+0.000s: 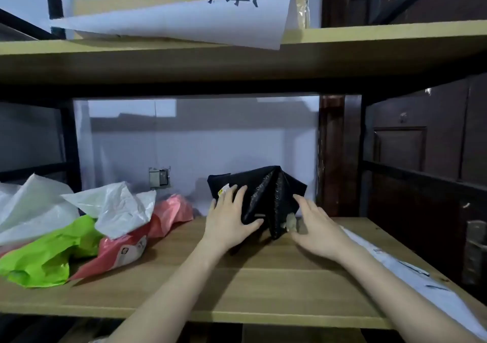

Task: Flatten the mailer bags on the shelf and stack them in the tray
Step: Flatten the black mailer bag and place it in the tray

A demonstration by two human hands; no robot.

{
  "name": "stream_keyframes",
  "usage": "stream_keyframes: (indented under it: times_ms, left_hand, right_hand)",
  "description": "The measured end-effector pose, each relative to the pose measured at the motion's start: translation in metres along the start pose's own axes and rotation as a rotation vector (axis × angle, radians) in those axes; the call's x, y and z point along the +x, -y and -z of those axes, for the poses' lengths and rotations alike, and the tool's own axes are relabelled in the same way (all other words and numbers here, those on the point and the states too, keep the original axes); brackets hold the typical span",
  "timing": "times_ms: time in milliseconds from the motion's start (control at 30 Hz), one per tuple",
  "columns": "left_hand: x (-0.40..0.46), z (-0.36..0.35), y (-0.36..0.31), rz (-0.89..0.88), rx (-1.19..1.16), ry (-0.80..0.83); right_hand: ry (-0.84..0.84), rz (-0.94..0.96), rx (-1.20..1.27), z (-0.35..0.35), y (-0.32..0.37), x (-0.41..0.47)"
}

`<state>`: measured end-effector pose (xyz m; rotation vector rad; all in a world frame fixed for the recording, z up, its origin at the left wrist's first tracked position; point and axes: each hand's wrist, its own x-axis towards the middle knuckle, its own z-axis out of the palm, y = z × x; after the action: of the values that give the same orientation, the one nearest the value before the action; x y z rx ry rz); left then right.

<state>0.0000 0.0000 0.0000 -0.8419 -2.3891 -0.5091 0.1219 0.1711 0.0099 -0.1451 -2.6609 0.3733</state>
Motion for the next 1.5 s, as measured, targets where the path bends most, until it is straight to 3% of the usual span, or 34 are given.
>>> stream_keyframes:
  times_ms: [200,467,633,867,1033,1267,1400,1500]
  left_hand:
    - [0.012,-0.019,-0.001,0.012,-0.057,-0.096]
    - [0.020,0.012,0.010,0.062,-0.254,-0.188]
    - [0.030,0.032,0.016,0.061,-0.404,-0.069]
    - [0.032,0.046,0.015,0.003,-0.487,0.006]
    - [0.028,0.059,0.034,0.018,-0.433,0.082]
    - [0.013,0.054,0.067,0.094,-0.115,0.077]
    - [0.001,0.048,0.076,0.077,0.036,0.046]
    - [-0.009,0.043,0.084,0.048,0.040,0.155]
  right_hand:
    - [0.037,-0.005,0.010,-0.018,-0.001,0.014]
    - [0.045,0.040,-0.073,-0.026,-0.009,0.019]
    - [-0.073,0.083,-0.230,-0.029,-0.005,0.020]
    - [-0.304,0.246,-0.237,-0.028,-0.003,0.020]
    - [-0.373,0.332,-0.214,-0.018,-0.008,0.018]
    - [-0.399,0.225,-0.026,0.008,-0.021,0.007]
    - [-0.256,0.079,0.172,0.014,-0.032,-0.003]
    - [-0.076,0.031,0.174,0.014,-0.043,-0.013]
